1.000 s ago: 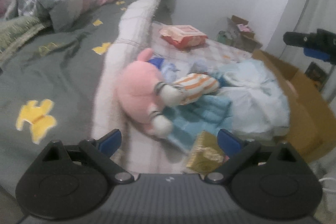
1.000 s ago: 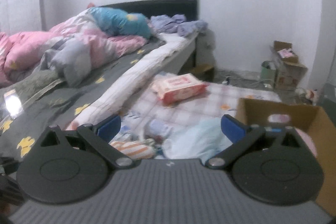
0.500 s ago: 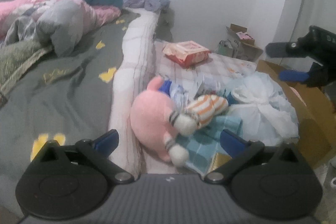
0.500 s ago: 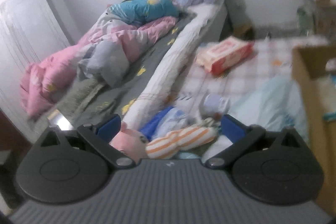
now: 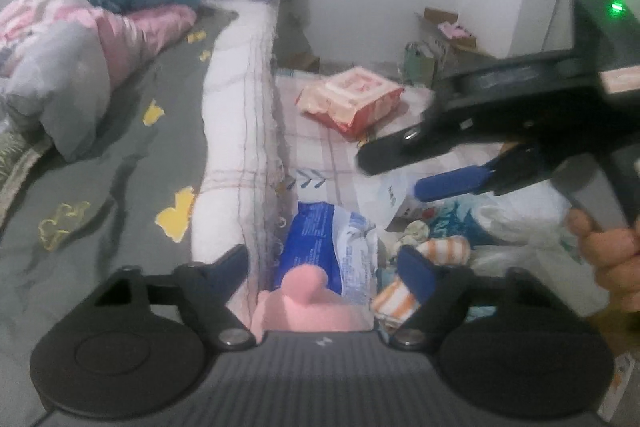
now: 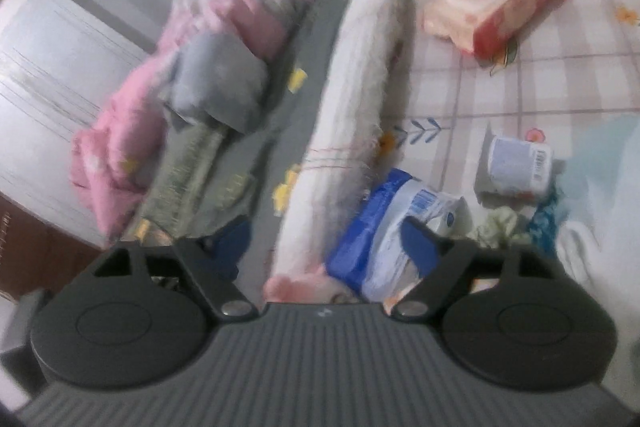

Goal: Organize soft objects
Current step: 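Move the right gripper to the blue diaper pack and grasp it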

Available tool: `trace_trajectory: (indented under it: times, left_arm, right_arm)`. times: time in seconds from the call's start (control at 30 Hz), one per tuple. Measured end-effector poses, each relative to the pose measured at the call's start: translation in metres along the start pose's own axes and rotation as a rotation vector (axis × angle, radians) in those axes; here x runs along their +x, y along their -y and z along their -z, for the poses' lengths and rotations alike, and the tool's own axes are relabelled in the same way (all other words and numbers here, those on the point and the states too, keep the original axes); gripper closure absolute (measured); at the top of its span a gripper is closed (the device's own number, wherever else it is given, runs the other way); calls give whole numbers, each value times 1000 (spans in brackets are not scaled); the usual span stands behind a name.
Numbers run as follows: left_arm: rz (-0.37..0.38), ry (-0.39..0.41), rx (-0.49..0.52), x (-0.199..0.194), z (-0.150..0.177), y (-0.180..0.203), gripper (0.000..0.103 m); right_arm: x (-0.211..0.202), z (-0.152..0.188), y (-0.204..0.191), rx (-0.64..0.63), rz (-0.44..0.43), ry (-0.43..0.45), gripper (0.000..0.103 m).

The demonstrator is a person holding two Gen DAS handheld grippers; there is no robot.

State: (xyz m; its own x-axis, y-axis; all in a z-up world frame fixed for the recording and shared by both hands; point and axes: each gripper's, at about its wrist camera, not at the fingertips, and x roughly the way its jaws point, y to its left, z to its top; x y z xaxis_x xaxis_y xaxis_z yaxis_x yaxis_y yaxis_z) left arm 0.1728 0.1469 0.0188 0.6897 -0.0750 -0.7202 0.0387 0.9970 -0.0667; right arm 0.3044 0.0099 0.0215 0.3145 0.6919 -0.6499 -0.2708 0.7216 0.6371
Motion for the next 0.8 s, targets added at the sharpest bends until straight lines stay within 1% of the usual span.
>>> trace_trajectory:
  times: [0.1, 0.17, 0.27, 0.3, 0.37, 0.4, 0.43, 0.47, 0.5, 0.6, 0.67, 0.7, 0.8]
  left_arm:
    - [5, -57, -36, 19, 5, -5, 42]
    - [7, -88, -54, 28, 9, -9, 46]
    - [-18, -93, -44, 32, 14, -14, 48]
    - [-10, -94, -51, 33, 15, -17, 47]
    - [5, -93, -72, 34, 16, -21, 47]
    - [8, -90, -77, 35, 17, -23, 47]
    - [11, -88, -77, 35, 17, -23, 47]
    - [13, -86, -79, 36, 18, -23, 47]
    - [14, -83, -83, 36, 18, -23, 47]
    - [17, -75, -91, 37, 19, -23, 47]
    - [19, -71, -93, 37, 20, -23, 47]
    - [19, -68, -92, 36, 21, -22, 47]
    - [22, -55, -87, 34, 22, -22, 47]
  right_arm:
    - [33, -11, 14, 21, 63, -57, 34]
    - [57, -19, 29, 58, 118, -109, 34]
    - [83, -27, 47, 104, 163, -181, 33]
    - [92, -28, 51, 117, 172, -204, 32]
    - [104, -28, 57, 146, 159, -241, 32]
    - [110, -28, 60, 163, 152, -263, 31]
    - [117, -29, 62, 176, 147, -283, 25]
    - [122, -30, 64, 183, 143, -297, 22]
    - [127, -31, 67, 200, 126, -304, 17]
    - [133, -34, 66, 214, 94, -305, 16]
    - [134, -34, 64, 213, 82, -298, 23]
    - [133, -34, 63, 202, 91, -289, 36]
    - [127, -34, 61, 188, 83, -272, 40]
